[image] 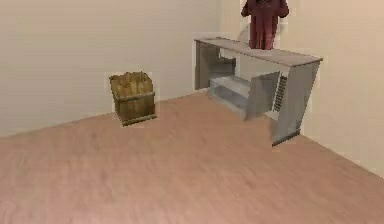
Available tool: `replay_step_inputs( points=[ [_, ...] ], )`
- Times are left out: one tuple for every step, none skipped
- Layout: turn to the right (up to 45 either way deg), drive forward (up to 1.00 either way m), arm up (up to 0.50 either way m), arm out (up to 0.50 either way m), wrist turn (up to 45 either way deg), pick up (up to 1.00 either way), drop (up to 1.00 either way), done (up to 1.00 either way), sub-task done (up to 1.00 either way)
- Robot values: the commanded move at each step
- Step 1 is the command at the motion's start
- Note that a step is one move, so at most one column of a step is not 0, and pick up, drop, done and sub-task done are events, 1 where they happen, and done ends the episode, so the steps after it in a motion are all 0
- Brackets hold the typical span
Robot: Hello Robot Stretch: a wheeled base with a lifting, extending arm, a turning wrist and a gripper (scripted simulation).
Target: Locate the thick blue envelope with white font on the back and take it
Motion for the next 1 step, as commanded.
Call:
replay_step_inputs(
  points=[
    [-45.0,0.0,0.0,0.0,0.0,0.0,0.0,0.0,0.0]
  ],
)
